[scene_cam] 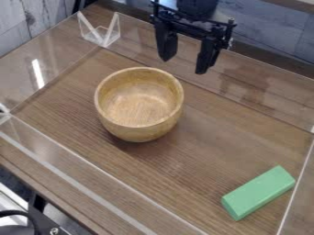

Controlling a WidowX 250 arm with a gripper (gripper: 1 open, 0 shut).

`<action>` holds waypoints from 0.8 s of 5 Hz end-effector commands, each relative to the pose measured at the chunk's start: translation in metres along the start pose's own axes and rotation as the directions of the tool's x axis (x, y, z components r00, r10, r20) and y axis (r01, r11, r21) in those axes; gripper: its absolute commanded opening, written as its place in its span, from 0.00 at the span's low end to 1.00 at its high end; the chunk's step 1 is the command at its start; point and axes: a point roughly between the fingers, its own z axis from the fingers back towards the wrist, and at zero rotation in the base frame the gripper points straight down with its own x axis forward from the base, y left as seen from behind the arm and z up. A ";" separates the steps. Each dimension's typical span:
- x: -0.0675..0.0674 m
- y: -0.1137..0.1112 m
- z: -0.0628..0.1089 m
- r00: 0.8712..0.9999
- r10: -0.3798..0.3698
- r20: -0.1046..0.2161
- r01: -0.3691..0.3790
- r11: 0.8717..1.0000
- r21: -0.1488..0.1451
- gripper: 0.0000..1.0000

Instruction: Put green stick into wooden bowl

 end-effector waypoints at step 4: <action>-0.028 -0.103 -0.068 0.903 -0.430 0.017 0.430 0.903 -0.009 1.00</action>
